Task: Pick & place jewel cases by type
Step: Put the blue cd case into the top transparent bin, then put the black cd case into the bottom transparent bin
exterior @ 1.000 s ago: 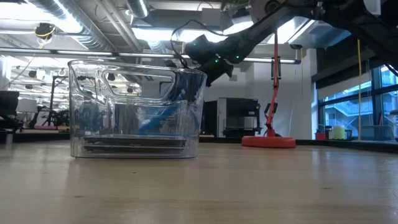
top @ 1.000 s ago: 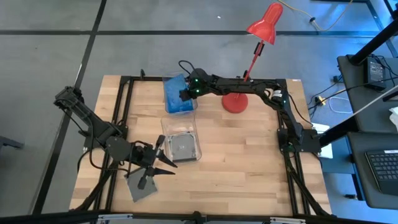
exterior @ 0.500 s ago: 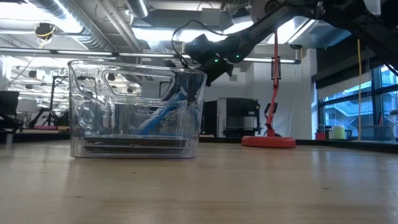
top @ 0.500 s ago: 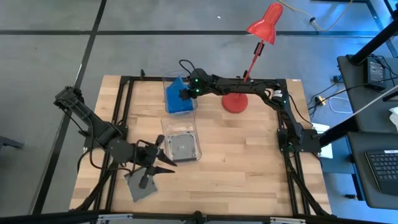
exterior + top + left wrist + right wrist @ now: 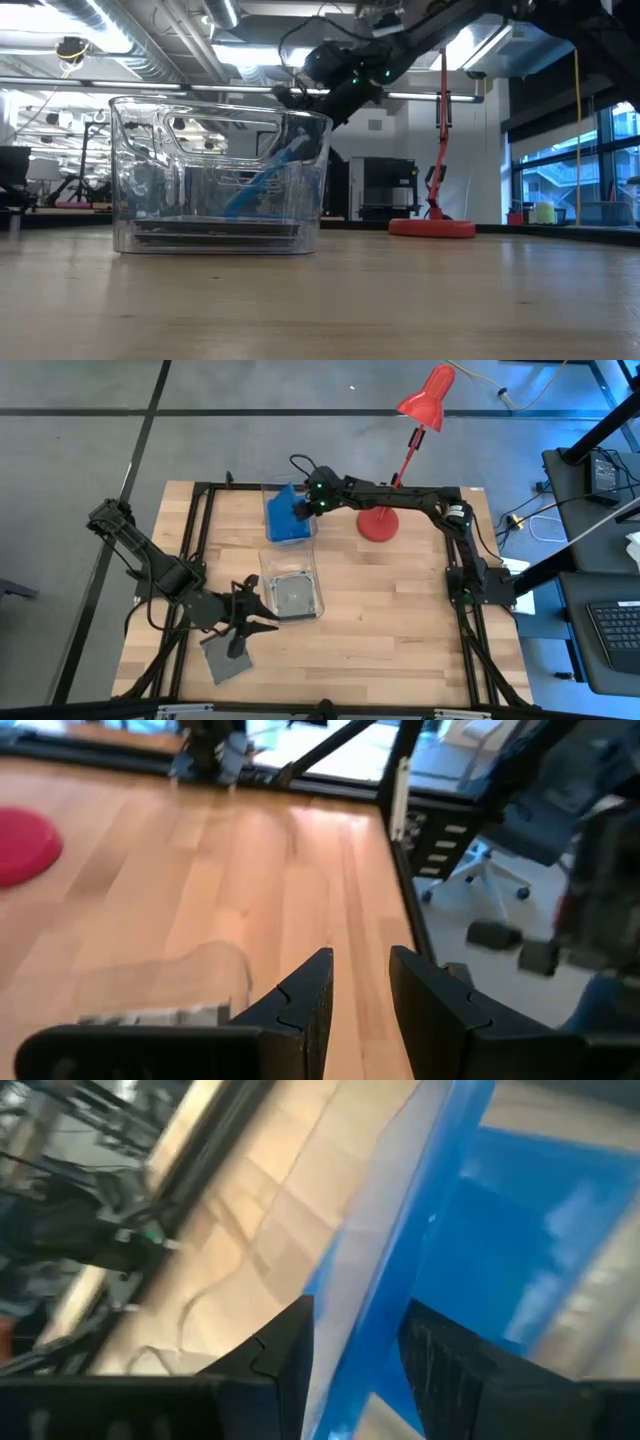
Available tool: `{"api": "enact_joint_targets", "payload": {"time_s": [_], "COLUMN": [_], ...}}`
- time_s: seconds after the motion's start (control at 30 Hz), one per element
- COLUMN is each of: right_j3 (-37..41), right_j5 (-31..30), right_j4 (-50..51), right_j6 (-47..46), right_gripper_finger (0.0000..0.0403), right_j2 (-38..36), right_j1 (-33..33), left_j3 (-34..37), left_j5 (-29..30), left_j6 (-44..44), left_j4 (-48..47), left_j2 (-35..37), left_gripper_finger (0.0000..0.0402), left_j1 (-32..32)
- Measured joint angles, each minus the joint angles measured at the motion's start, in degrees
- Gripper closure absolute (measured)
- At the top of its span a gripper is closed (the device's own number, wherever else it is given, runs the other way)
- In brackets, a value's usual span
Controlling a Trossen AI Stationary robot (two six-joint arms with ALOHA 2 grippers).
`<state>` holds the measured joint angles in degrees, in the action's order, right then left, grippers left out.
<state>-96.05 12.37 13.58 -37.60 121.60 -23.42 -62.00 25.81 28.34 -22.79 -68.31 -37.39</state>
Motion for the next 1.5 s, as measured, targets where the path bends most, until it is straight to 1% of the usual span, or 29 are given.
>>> {"api": "enact_joint_targets", "payload": {"time_s": [0.1,0.2,0.33,0.43,0.53,0.63,0.7,0.8,0.93,1.03,1.13,1.23,1.3,1.37,1.4,1.5], "right_j3": [0.00,-0.02,-0.02,-0.08,-0.07,-0.07,-0.07,-0.07,-0.04,-0.04,-0.04,-0.07,-0.07,-0.07,-0.07,-0.07], "right_j5": [-2.92,-4.46,-6.10,-5.74,-4.74,-4.05,-3.94,-4.08,-7.20,-9.55,-10.17,-10.20,-10.27,-11.05,-12.09,-17.82], "right_j4": [3.94,8.03,10.59,11.76,13.58,17.04,19.48,23.07,25.82,26.21,25.71,24.35,24.09,23.31,23.12,22.28], "right_j6": [2.58,5.10,8.17,8.17,9.49,12.18,12.96,14.29,15.93,17.00,17.31,17.14,16.68,16.32,16.36,19.51], "right_gripper_finger": [0.0259,0.0259,0.0259,0.0259,0.0259,0.0259,0.0259,0.0259,0.0259,0.0259,0.0259,0.0259,0.0259,0.0259,0.0259,0.0259], "right_j2": [-2.28,-4.18,-5.66,-5.80,-5.94,-6.40,-6.64,-6.93,-7.66,-8.40,-9.07,-9.14,-9.12,-9.12,-9.12,-9.12], "right_j1": [-0.01,-0.04,-0.04,-0.04,0.25,1.15,2.28,4.98,10.34,15.00,19.46,23.41,25.95,28.34,29.54,32.77], "left_j3": [0.00,-0.02,-0.02,-0.02,-0.02,0.03,0.97,3.01,6.02,7.91,8.63,9.70,10.67,11.72,12.24,14.90], "left_j5": [0.49,0.52,-1.48,-5.04,-9.99,-16.76,-20.24,-23.39,-25.88,-24.77,-22.40,-24.50,-25.74,-25.79,-25.78,-26.02], "left_j6": [2.95,6.97,16.72,26.12,35.37,41.32,44.44,50.47,58.60,66.27,74.21,78.05,79.41,79.23,79.05,80.28], "left_j4": [-2.87,-6.84,-15.07,-21.46,-26.76,-30.09,-30.74,-32.02,-32.25,-34.07,-41.37,-45.99,-45.24,-43.16,-42.42,-41.26], "left_j2": [0.00,0.00,0.00,-0.02,-0.02,-0.04,-0.06,-0.29,-1.10,-1.52,-1.57,-1.57,-1.55,-1.66,-1.83,-1.99], "left_gripper_finger": [0.0301,0.0300,0.0302,0.0303,0.0302,0.0300,0.0300,0.0302,0.0303,0.0302,0.0300,0.0300,0.0301,0.0303,0.0303,0.0303], "left_j1": [0.00,0.00,0.00,0.00,-0.11,-0.73,-1.58,-3.59,-6.61,-8.48,-10.13,-11.24,-11.64,-12.03,-12.11,-12.11]}}
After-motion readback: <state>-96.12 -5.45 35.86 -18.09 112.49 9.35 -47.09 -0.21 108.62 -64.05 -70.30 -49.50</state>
